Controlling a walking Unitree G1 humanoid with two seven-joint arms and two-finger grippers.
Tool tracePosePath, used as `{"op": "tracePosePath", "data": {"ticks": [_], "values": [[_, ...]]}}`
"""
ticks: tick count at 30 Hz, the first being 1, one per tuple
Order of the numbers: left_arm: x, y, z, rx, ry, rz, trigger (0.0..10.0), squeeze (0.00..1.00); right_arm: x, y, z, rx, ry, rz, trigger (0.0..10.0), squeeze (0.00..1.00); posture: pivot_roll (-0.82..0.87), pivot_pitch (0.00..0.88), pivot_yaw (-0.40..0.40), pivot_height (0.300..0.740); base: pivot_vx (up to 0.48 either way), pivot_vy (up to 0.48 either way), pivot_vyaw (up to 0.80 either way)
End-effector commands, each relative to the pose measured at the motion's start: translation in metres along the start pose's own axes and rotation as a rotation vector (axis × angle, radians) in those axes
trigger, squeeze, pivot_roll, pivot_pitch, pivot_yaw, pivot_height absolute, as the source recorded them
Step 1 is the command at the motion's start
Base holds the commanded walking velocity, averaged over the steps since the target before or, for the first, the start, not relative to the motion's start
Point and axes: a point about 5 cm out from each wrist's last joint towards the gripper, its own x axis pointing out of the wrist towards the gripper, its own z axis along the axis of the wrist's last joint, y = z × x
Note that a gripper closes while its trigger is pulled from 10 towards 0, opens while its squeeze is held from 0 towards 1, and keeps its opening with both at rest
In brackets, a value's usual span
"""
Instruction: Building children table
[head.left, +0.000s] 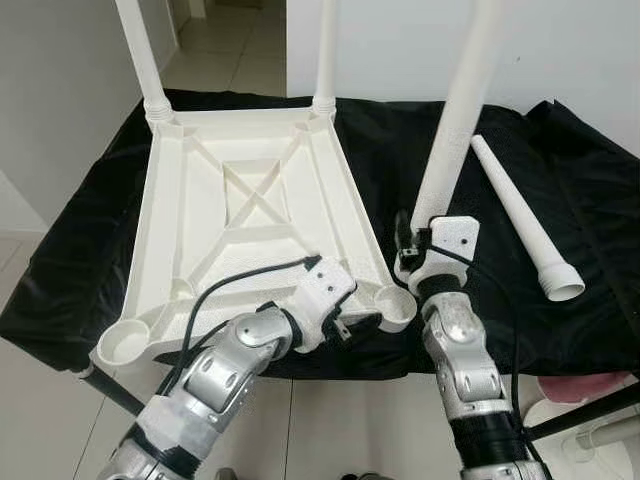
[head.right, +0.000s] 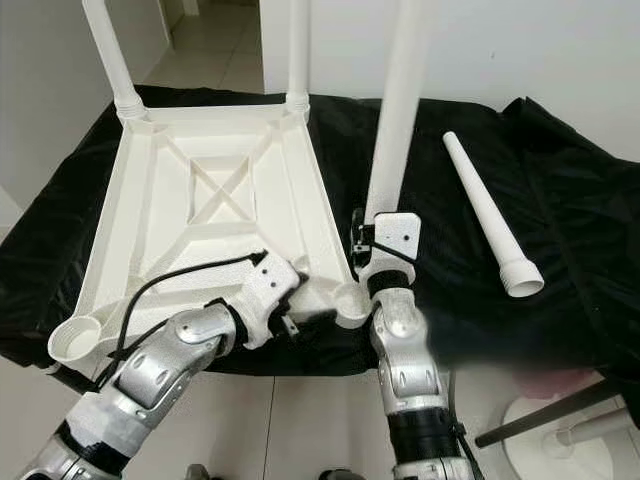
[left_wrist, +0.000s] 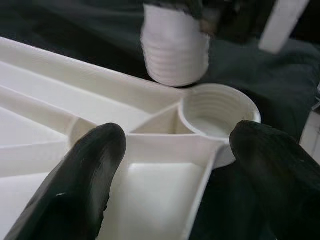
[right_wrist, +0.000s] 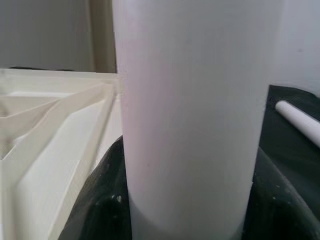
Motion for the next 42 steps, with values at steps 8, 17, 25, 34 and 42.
{"op": "tracePosePath", "data": {"ticks": [8, 17, 25, 34, 42], "values": [[-0.022, 0.001, -0.005, 0.009, 0.0, 0.061, 10.0, 0.0, -0.015, 0.007, 0.009, 0.047, -0.072, 0.12, 10.0, 0.0, 0.01, 0.103, -0.032, 0.74, 0.0, 0.0, 0.0], [-0.036, 0.01, -0.005, 0.076, 0.004, 0.116, 10.0, 0.0, -0.029, 0.002, 0.006, 0.053, -0.062, 0.139, 10.0, 0.0, 0.01, 0.104, -0.041, 0.74, 0.0, 0.0, 0.0], [-0.048, 0.005, -0.008, 0.096, 0.018, 0.102, 10.0, 0.0, -0.046, -0.006, 0.003, 0.08, -0.051, 0.138, 10.0, 0.0, 0.01, 0.118, -0.037, 0.74, 0.0, 0.0, 0.0], [-0.052, 0.001, -0.009, 0.099, 0.032, 0.095, 10.0, 0.0, -0.064, -0.004, -0.015, 0.053, 0.004, 0.215, 10.0, 0.0, 0.01, 0.141, -0.026, 0.74, 0.0, 0.0, 0.0], [-0.052, -0.001, -0.009, 0.087, 0.033, 0.096, 10.0, 0.0, -0.062, 0.003, -0.021, 0.028, 0.012, 0.283, 10.0, 0.0, 0.01, 0.144, -0.024, 0.74, 0.0, 0.0, 0.0]]}}
